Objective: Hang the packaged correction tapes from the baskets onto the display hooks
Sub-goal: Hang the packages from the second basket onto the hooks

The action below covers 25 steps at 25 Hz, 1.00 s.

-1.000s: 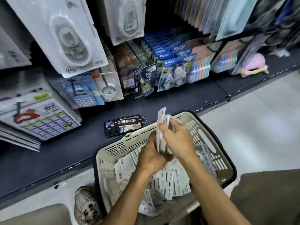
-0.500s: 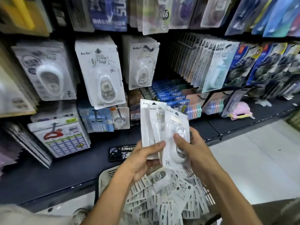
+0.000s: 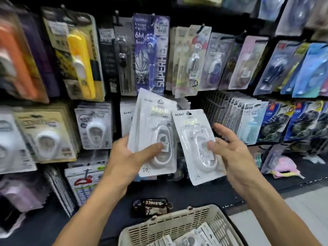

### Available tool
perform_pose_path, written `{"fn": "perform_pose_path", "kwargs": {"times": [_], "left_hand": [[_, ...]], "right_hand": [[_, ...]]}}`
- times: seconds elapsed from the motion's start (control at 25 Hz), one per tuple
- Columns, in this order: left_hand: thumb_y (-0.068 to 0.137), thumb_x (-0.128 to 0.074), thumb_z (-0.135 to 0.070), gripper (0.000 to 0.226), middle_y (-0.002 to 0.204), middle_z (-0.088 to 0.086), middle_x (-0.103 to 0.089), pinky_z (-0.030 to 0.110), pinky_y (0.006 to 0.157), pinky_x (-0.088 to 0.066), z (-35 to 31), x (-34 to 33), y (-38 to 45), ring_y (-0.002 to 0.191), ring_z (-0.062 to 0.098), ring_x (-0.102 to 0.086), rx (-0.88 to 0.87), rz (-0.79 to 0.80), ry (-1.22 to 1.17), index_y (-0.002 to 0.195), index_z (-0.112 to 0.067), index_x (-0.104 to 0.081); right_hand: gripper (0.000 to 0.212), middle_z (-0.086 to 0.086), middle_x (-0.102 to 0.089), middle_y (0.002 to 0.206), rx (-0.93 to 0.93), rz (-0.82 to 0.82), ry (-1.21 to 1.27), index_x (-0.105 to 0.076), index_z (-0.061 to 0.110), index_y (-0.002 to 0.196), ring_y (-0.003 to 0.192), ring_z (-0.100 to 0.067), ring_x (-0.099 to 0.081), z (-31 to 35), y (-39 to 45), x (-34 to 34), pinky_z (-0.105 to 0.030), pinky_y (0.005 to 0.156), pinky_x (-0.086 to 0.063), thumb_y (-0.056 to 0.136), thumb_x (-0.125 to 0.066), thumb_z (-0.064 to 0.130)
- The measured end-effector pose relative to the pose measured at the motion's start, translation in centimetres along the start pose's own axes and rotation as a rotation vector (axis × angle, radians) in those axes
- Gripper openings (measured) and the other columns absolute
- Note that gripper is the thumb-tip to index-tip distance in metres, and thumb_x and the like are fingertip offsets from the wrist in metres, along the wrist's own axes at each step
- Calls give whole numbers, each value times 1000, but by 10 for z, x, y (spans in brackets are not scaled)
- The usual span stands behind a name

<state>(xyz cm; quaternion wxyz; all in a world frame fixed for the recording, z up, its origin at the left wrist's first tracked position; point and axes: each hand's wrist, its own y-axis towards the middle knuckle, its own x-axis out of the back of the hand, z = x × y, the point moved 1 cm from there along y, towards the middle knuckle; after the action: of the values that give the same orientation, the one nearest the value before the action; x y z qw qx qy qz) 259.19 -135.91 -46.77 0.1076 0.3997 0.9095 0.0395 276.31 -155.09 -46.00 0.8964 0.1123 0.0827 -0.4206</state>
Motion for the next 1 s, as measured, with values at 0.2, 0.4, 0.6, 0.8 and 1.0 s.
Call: {"fn": "perform_pose_path", "kwargs": {"times": [0.2,0.4,0.6,0.8,1.0], "left_hand": [[56,-92,-33,36,93,-5,-82,19,64,-59,-20,20,18,84,15,-79,-127,-72,-28,88,-44,-80],[53,-94,-37,42,93,-3,-82,21,63,-59,-5,7,22,85,17,-79,-50,-56,-84,91,-45,-79],[49,-93,-40,49,97,3,-82,26,63,-61,9,-3,22,87,23,-79,42,-47,-134,96,-29,-81],[57,-97,-37,46,102,8,-81,31,70,-64,10,-13,20,93,27,-79,85,56,-136,99,-28,-81],[59,-96,-38,44,100,6,-82,27,65,-61,6,-13,15,89,25,-79,80,43,-169,99,-28,-81]], "right_hand": [[14,2,-76,87,123,-270,-364,-68,28,95,62,-2,-66,-5,33,-26,-15,48,-47,89,-76,18],[11,23,-69,88,95,-220,-492,-76,33,97,80,6,-61,-10,42,-25,-15,63,-47,96,-66,36],[52,15,-61,136,-105,145,-362,-61,41,130,117,-7,-62,-21,25,-50,-32,92,-54,82,-73,58],[52,-24,-71,95,-120,96,-132,-60,10,116,63,-24,-67,-26,14,-58,-30,43,-51,73,-80,31],[56,-11,-76,107,-118,295,-102,-54,23,131,72,-21,-72,-22,10,-57,-29,40,-50,81,-79,23]]}}
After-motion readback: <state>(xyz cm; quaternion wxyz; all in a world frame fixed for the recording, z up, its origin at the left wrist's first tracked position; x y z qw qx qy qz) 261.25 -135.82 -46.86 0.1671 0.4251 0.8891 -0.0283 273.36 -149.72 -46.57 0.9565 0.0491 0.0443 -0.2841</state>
